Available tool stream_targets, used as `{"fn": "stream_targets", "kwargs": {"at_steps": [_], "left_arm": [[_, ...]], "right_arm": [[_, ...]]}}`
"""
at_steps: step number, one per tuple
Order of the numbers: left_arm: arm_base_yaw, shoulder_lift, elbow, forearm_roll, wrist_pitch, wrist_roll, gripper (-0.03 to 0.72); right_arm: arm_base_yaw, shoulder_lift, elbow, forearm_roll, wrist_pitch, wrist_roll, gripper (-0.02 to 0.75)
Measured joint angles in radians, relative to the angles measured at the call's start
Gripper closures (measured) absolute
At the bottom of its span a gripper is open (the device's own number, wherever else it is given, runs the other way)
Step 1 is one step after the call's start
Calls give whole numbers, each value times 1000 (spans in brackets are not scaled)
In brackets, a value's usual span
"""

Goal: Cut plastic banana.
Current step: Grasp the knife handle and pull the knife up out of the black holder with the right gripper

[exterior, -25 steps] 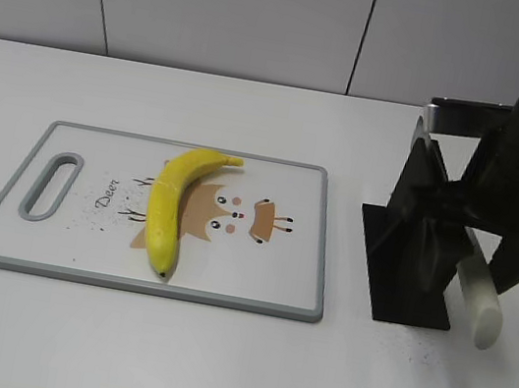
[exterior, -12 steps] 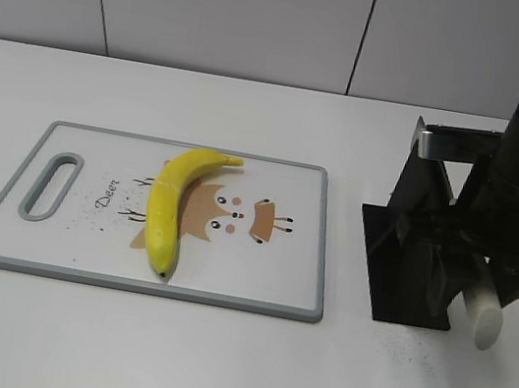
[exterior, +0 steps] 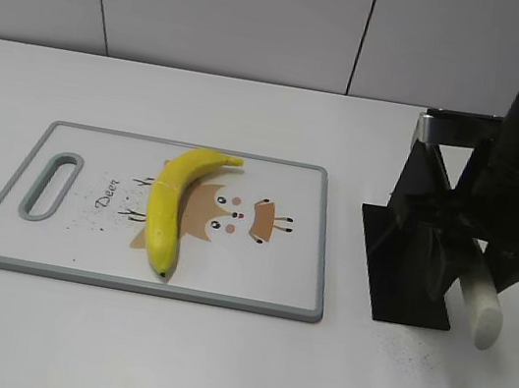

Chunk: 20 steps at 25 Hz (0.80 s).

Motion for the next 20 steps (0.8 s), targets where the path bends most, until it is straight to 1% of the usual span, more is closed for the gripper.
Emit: {"fn": "stream_targets", "kwargs": {"at_steps": [3, 4, 5, 7, 8, 15, 20], "left_arm": [[0, 0, 0, 0, 0, 0, 95], [0, 0, 0, 0, 0, 0, 95], [0, 0, 0, 0, 0, 0, 95], [0, 0, 0, 0, 0, 0, 95], [0, 0, 0, 0, 0, 0, 95], [0, 0, 0, 1, 0, 0, 95], [0, 0, 0, 1, 0, 0, 95]], "right_arm": [[0, 0, 0, 0, 4, 0, 381], [0, 0, 0, 0, 7, 0, 398], [0, 0, 0, 0, 12, 0, 426], [0, 0, 0, -1, 29, -9, 540], [0, 0, 0, -10, 33, -11, 556], [0, -12, 0, -4, 34, -19, 556], [0, -81, 0, 3, 49, -18, 556]]}}
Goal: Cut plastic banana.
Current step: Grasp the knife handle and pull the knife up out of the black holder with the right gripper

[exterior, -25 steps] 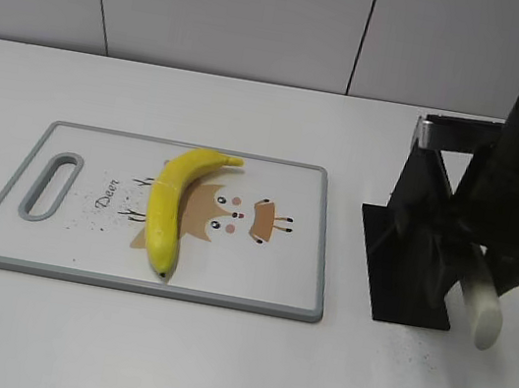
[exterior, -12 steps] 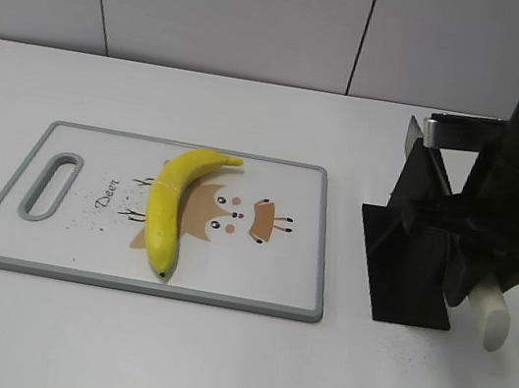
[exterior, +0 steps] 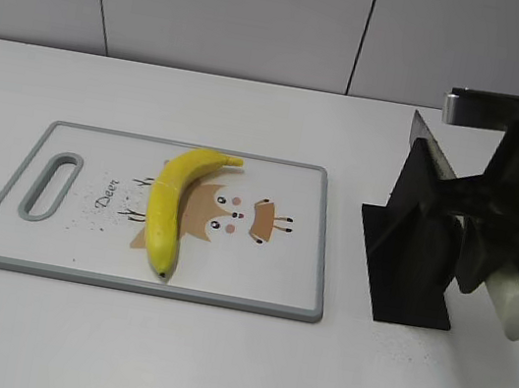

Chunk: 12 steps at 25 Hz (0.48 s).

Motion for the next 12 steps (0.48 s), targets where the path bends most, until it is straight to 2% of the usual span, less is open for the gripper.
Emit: {"fn": "stream_targets", "kwargs": {"at_steps": [12], "left_arm": [[0, 0, 0, 0, 0, 0, 99]], "right_arm": [[0, -166, -31, -42, 4, -25, 556]]}}
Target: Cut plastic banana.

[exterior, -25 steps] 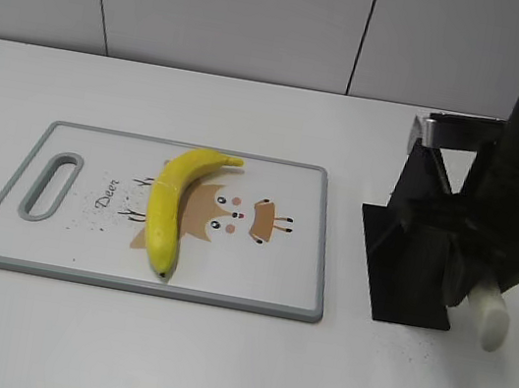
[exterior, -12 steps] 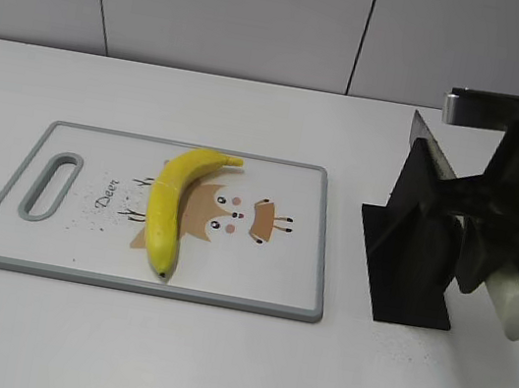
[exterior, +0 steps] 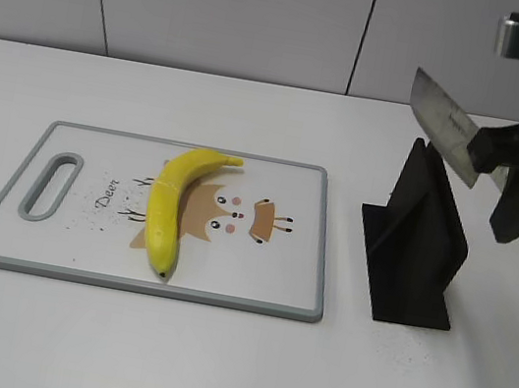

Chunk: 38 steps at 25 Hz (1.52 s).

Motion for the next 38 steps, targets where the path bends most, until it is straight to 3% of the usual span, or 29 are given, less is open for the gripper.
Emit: {"fn": "stream_targets", "kwargs": {"at_steps": [8, 13, 21, 26, 31, 38], "left_arm": [[0, 0, 0, 1, 0, 0, 99], [0, 7, -13, 0, -21, 0, 99], [0, 196, -86, -9, -65, 75, 99], [-6, 403, -144, -97, -136, 226, 99], [-13, 641, -232, -206, -194, 452, 99], [-62, 997, -493, -290, -154, 727, 99]], "right_arm": [[0, -31, -122, -14, -3, -158, 556], [0, -32, -140, 1, -63, -417, 556], [0, 17, -144, 152, -128, -846, 556], [0, 112, -182, 162, -109, -960, 556], [0, 216, -289, 167, -57, -1088, 556], [0, 358, -418, 232, -39, -1267, 556]]}}
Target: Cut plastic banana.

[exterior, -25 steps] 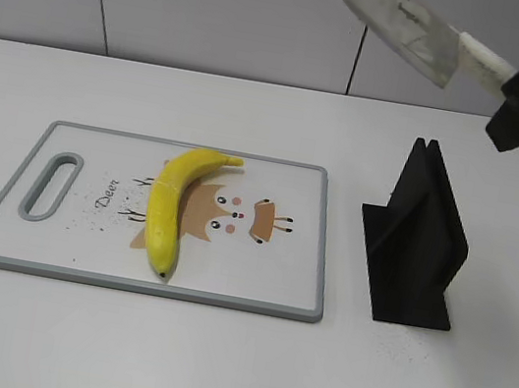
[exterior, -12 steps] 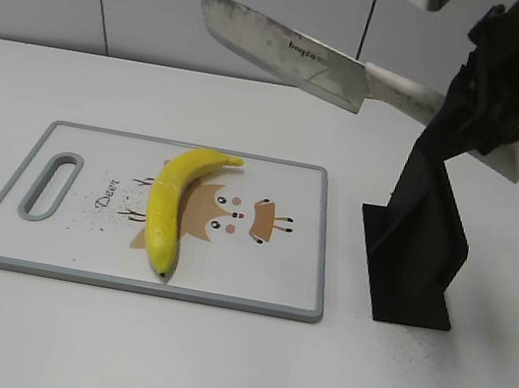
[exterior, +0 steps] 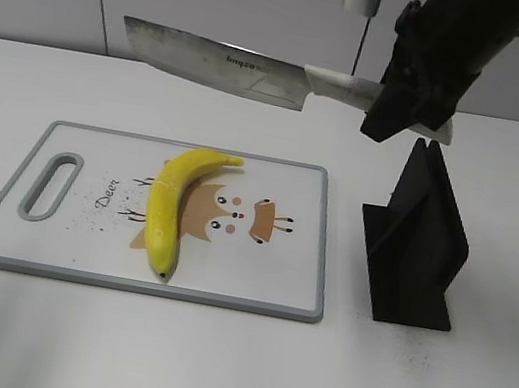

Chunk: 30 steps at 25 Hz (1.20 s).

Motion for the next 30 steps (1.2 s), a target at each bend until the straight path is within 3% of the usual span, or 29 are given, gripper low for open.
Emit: {"fn": "stream_targets", "kwargs": {"at_steps": [6, 13, 18, 30], "left_arm": [[-57, 317, -254, -5, 160, 182, 100], [-113, 566, -430, -5, 201, 366, 123], [-167, 649, -450, -12, 180, 461, 134], [-186, 771, -451, -24, 180, 475, 180]], "right_arm": [[0, 106, -96, 10, 5, -61, 556], [5, 194, -160, 10, 16, -174, 557], [30, 241, -180, 12, 13, -222, 557], [48, 291, -180, 60, -27, -259, 557]]}}
